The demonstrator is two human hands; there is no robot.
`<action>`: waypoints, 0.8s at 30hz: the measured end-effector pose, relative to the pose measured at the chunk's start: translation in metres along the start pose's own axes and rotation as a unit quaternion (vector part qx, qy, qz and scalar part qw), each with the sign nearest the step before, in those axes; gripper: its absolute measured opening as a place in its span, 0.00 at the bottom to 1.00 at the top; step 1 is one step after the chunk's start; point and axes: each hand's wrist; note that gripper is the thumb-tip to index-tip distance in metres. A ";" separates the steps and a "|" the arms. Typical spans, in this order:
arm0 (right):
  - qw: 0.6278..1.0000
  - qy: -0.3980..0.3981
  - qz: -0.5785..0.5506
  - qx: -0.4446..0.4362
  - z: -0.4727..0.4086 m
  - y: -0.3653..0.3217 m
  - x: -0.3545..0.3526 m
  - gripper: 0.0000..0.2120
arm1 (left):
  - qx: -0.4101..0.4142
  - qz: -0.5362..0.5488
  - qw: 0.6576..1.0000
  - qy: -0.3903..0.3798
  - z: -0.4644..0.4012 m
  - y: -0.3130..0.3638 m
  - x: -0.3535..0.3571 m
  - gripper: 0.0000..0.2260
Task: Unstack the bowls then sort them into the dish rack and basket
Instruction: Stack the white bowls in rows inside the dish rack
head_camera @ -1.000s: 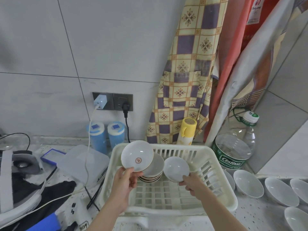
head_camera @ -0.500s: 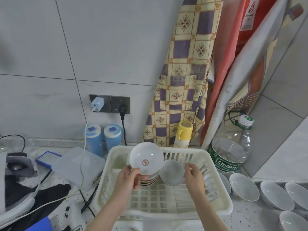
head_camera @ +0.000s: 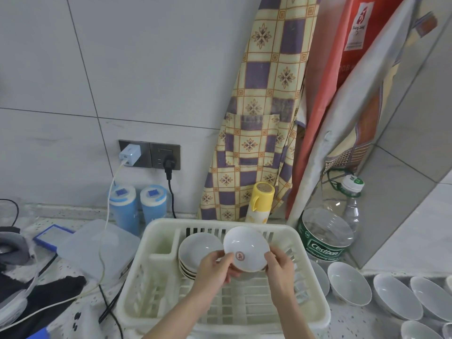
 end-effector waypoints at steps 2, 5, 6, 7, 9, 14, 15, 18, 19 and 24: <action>0.999 0.020 0.050 -0.003 -0.001 0.003 0.001 0.11 | 0.000 0.012 1.000 -0.007 0.000 0.000 0.001 0.11; 0.996 0.054 0.068 0.008 -0.002 0.006 0.002 0.08 | -0.023 0.024 0.999 -0.002 0.000 -0.006 0.000 0.13; 0.996 0.062 0.065 0.015 -0.002 0.006 0.003 0.08 | -0.043 0.026 0.999 0.007 -0.001 -0.010 -0.001 0.13; 0.995 0.068 0.063 0.020 -0.002 0.006 0.003 0.07 | -0.065 0.027 0.997 0.015 -0.001 -0.015 -0.002 0.14; 0.994 0.079 0.068 0.025 -0.003 0.008 0.003 0.07 | -0.099 0.020 0.995 0.014 -0.003 -0.024 -0.003 0.11; 0.990 0.059 0.115 0.060 -0.005 0.015 0.004 0.06 | -0.149 0.012 0.989 -0.005 -0.010 -0.035 0.002 0.10; 0.988 0.049 0.130 0.066 -0.005 0.015 0.004 0.06 | -0.157 0.018 0.987 -0.007 -0.012 -0.036 0.004 0.10; 0.982 0.029 0.170 0.073 -0.005 0.016 0.007 0.06 | -0.172 0.044 0.984 -0.010 -0.014 -0.037 0.008 0.08; 0.980 0.026 0.182 0.073 -0.005 0.016 0.007 0.06 | -0.178 0.052 0.983 -0.015 -0.014 -0.038 0.010 0.08; 0.972 0.004 0.217 0.089 -0.005 0.016 0.008 0.13 | -0.186 0.087 0.978 -0.030 -0.016 -0.039 0.012 0.08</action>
Point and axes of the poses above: each hand's wrist, its own z-axis away from the middle knuckle, its own x-axis out of the palm, y = z × x, and after that the axes turned 4 degrees about -y, right-handed
